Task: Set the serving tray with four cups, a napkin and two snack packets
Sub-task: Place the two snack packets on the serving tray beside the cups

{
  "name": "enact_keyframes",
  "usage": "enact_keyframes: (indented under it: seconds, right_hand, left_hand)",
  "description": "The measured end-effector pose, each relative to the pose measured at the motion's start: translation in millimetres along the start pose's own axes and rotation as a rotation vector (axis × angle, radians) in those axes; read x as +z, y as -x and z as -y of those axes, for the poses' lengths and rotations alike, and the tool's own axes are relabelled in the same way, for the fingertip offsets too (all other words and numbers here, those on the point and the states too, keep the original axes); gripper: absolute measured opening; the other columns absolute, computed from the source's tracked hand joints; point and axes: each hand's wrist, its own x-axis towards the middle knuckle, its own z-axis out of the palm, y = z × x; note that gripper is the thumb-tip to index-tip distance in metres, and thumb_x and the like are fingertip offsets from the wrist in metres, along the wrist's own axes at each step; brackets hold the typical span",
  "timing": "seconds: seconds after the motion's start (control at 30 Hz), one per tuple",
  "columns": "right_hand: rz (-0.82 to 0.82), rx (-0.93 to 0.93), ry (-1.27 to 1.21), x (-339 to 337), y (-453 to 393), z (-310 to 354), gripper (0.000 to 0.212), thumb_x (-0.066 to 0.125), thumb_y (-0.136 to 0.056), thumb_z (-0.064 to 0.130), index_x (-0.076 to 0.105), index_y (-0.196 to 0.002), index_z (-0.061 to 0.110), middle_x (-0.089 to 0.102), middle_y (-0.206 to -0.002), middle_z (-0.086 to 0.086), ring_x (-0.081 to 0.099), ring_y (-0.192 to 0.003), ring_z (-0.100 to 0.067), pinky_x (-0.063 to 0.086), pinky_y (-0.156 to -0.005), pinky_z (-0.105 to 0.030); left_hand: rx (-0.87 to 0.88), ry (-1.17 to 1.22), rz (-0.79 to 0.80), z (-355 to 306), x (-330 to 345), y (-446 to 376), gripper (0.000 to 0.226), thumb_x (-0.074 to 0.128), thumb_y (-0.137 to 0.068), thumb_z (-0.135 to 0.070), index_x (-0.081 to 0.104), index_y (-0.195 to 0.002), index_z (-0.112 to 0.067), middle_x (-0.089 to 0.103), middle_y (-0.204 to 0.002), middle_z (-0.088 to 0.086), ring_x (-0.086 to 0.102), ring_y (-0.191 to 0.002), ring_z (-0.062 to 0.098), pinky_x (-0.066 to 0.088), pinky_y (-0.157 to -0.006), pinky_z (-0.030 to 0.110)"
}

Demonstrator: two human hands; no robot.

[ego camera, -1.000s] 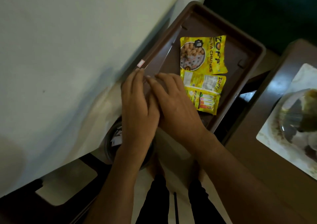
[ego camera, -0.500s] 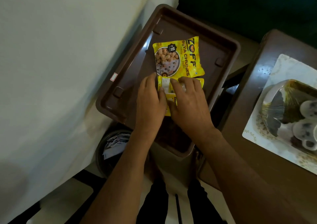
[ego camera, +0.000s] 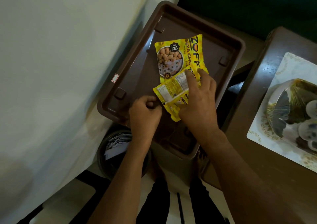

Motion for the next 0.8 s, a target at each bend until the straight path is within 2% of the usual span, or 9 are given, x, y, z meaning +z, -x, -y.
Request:
enact_keyframes:
  seconds: [0.07, 0.2, 0.3, 0.43, 0.5, 0.57, 0.63, 0.7, 0.8]
  right_hand:
    - [0.009, 0.083, -0.055, -1, -1, -4, 0.103, 0.089, -0.075, 0.019, 0.031, -0.160, 0.016, 0.027, -0.164, -0.018, 0.030, -0.151, -0.038, 0.039, -0.120, -0.053]
    - [0.053, 0.097, -0.120, -2, -3, -5, 0.100, 0.090, -0.075, 0.026, 0.035, -0.159, 0.018, 0.048, -0.149, -0.012, 0.046, -0.137, -0.034, 0.044, -0.111, -0.050]
    - [-0.004, 0.116, -0.213, -8, -5, -2, 0.090, 0.087, -0.074, 0.022, 0.043, -0.153, 0.019, 0.062, -0.134, -0.006, 0.056, -0.127, -0.031, 0.051, -0.102, -0.049]
    - [-0.067, 0.229, -0.464, -25, -16, -5, 0.066, 0.087, -0.079, 0.024, 0.052, -0.135, 0.023, 0.067, -0.106, 0.008, 0.070, -0.100, -0.017, 0.062, -0.085, -0.048]
    - [-0.053, 0.281, -0.559, -31, -23, -11, 0.063, 0.089, -0.076, 0.024, 0.054, -0.129, 0.025, 0.067, -0.100, 0.006, 0.072, -0.093, -0.017, 0.064, -0.081, -0.050]
    - [-0.030, 0.346, -0.701, -35, -29, -13, 0.061, 0.090, -0.074, 0.022, 0.056, -0.125, 0.027, 0.068, -0.102, -0.003, 0.074, -0.094, -0.024, 0.065, -0.079, -0.054]
    - [0.002, 0.433, -0.846, -38, -35, -11, 0.058, 0.089, -0.073, 0.018, 0.058, -0.122, 0.025, 0.071, -0.109, -0.013, 0.077, -0.094, -0.027, 0.066, -0.076, -0.055]
    - [0.038, 0.509, -1.000, -42, -41, -7, 0.053, 0.086, -0.077, 0.015, 0.060, -0.122, 0.019, 0.072, -0.112, -0.018, 0.080, -0.083, -0.024, 0.067, -0.064, -0.048]
    - [0.101, 0.545, -1.248, -47, -44, -1, 0.040, 0.077, -0.092, 0.028, 0.059, -0.124, 0.011, 0.074, -0.109, -0.018, 0.078, -0.066, -0.021, 0.061, -0.055, -0.032]
  left_hand:
    - [0.041, -0.006, -0.037, -7, 3, 0, 0.045, 0.080, -0.087, -0.022, 0.065, -0.128, -0.021, 0.067, -0.110, -0.001, 0.074, -0.088, 0.023, 0.063, -0.084, 0.051]
    - [0.149, -0.041, -0.023, -24, 7, -4, 0.071, 0.083, -0.086, -0.031, 0.049, -0.148, -0.022, 0.059, -0.133, 0.001, 0.070, -0.107, 0.026, 0.058, -0.095, 0.048]
    - [0.178, -0.078, -0.008, -26, 9, -7, 0.063, 0.086, -0.083, -0.025, 0.058, -0.139, -0.024, 0.052, -0.136, 0.002, 0.068, -0.110, 0.028, 0.057, -0.098, 0.048]
    - [0.177, 0.101, -0.014, -20, 4, -8, 0.037, 0.087, -0.083, -0.019, 0.071, -0.116, -0.026, 0.054, -0.127, 0.001, 0.068, -0.093, 0.021, 0.061, -0.086, 0.037]
    - [0.348, 0.067, -0.020, -17, -1, -5, 0.027, 0.079, -0.091, -0.034, 0.075, -0.116, -0.023, 0.056, -0.124, 0.001, 0.062, -0.105, 0.017, 0.055, -0.086, 0.027]
    - [0.572, 0.011, 0.066, -16, -8, 1, 0.054, 0.068, -0.092, -0.057, 0.071, -0.128, -0.017, 0.057, -0.132, 0.000, 0.053, -0.125, 0.016, 0.049, -0.098, 0.022]
    - [0.773, -0.102, 0.161, -15, -11, 3, 0.082, 0.069, -0.083, -0.068, 0.062, -0.140, -0.009, 0.057, -0.141, 0.004, 0.053, -0.134, 0.022, 0.048, -0.109, 0.033]
    - [0.867, -0.230, 0.150, -15, -8, 3, 0.086, 0.085, -0.077, -0.055, 0.059, -0.143, -0.006, 0.061, -0.141, 0.009, 0.059, -0.132, 0.024, 0.050, -0.110, 0.039]
    - [0.809, -0.124, 0.031, -20, -3, 1, 0.057, 0.089, -0.083, -0.029, 0.069, -0.131, -0.006, 0.075, -0.122, 0.004, 0.071, -0.112, 0.015, 0.058, -0.095, 0.026]
